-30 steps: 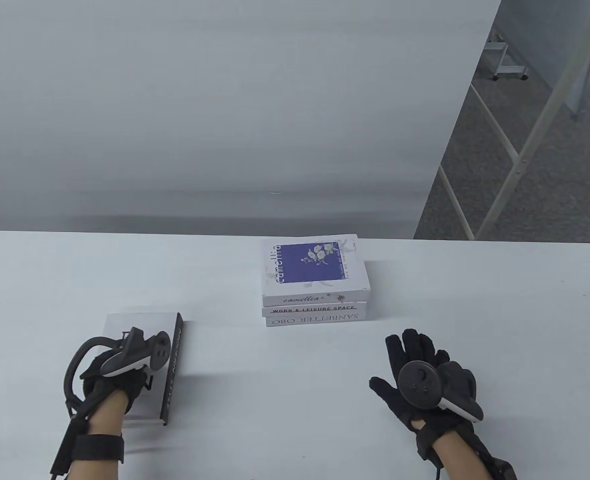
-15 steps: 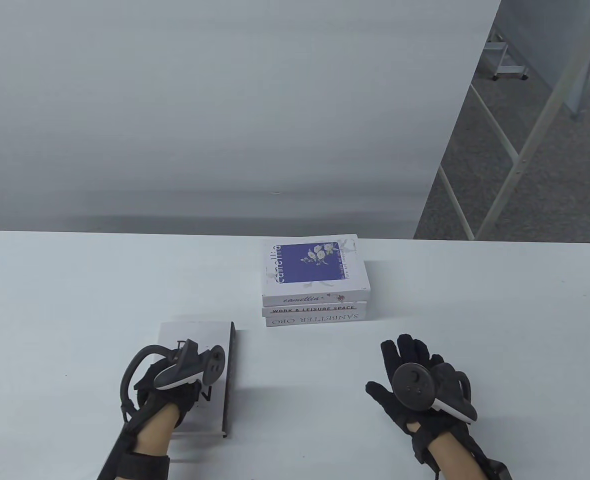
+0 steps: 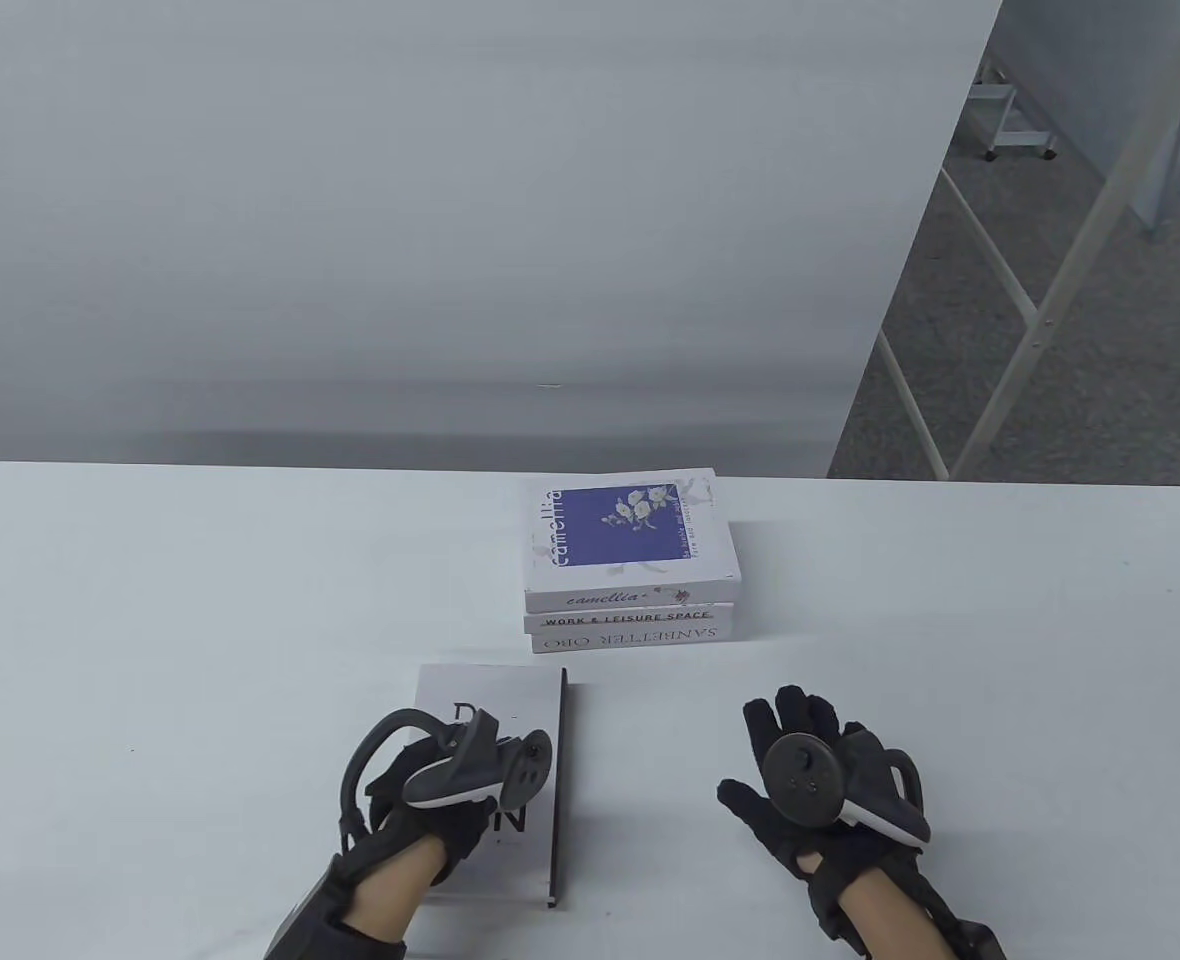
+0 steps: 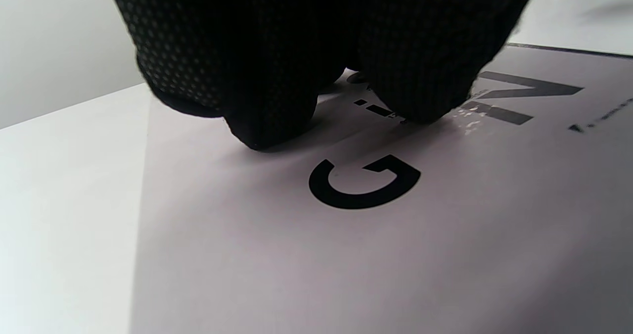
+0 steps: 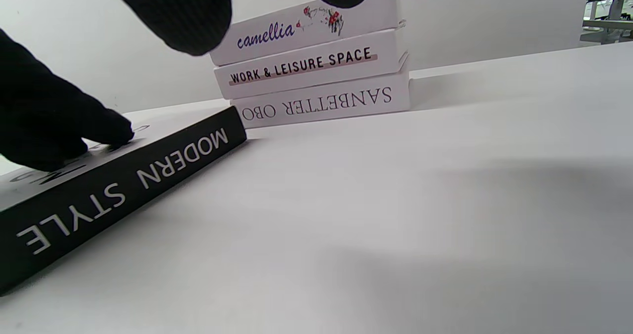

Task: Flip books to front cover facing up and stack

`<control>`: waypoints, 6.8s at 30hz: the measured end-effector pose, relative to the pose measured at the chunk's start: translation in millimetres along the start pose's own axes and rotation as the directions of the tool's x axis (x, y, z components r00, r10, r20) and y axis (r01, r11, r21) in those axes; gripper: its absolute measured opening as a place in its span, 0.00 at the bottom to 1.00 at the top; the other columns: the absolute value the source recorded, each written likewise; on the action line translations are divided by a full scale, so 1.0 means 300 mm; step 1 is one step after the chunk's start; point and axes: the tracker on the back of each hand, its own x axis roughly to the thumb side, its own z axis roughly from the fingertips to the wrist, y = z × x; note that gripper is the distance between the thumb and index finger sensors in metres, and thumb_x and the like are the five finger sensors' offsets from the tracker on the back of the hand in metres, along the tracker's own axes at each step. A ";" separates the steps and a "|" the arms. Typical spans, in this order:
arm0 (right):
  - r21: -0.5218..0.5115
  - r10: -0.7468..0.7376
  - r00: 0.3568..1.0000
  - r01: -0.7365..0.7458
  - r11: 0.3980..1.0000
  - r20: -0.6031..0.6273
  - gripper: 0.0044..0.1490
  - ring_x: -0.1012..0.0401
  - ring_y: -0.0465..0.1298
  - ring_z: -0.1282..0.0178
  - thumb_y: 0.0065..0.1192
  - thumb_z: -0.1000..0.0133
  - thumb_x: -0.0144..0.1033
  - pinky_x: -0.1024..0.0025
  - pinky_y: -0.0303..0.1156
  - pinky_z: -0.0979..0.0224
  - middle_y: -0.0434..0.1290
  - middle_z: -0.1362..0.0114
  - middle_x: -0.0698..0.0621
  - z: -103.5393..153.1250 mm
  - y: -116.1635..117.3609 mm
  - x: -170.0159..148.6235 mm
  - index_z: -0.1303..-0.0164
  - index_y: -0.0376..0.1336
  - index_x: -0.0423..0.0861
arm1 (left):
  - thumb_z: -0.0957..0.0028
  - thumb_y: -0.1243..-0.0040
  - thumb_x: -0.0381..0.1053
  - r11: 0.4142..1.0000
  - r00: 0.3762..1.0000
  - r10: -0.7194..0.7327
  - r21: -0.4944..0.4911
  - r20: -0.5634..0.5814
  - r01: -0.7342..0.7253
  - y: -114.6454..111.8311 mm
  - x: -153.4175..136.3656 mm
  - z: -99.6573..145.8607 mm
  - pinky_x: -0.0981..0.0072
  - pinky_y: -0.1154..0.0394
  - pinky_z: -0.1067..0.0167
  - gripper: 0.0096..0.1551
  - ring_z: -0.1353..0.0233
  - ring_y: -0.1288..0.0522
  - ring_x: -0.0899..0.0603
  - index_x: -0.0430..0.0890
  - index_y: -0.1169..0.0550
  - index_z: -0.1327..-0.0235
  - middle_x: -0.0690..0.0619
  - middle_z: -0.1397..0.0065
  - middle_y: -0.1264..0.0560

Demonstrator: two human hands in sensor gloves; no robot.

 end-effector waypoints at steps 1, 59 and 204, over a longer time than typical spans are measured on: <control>0.007 0.004 1.000 -0.004 1.000 0.001 0.53 0.22 0.47 0.24 0.53 0.38 0.57 0.19 0.46 0.35 0.41 0.19 0.20 -0.002 0.006 0.002 0.18 0.43 0.33 | 0.59 0.30 0.55 1.000 1.000 0.004 0.011 0.010 -0.005 0.004 0.015 -0.001 0.63 0.16 0.53 0.35 0.50 0.13 0.47 0.54 0.27 0.36 0.49 0.35 0.25; 0.116 -0.283 0.958 0.286 0.951 -0.043 0.39 0.47 0.77 0.32 0.52 0.37 0.35 0.58 0.79 0.33 0.60 0.27 0.26 -0.017 0.143 0.039 0.23 0.43 0.33 | 0.54 0.35 0.48 0.576 0.580 0.813 -0.074 -0.048 -0.814 -0.152 0.030 0.004 0.61 0.13 0.55 0.44 0.48 0.14 0.41 0.29 0.38 0.31 0.34 0.36 0.28; -0.254 -0.342 0.939 0.339 0.906 0.037 0.48 0.24 0.64 0.30 0.51 0.38 0.53 0.26 0.61 0.38 0.53 0.21 0.23 -0.039 -0.075 -0.024 0.19 0.43 0.36 | 0.52 0.49 0.75 0.931 0.981 0.195 0.312 0.005 -0.187 0.126 -0.186 0.204 0.22 0.50 0.33 0.63 0.24 0.58 0.17 0.35 0.54 0.21 0.30 0.20 0.59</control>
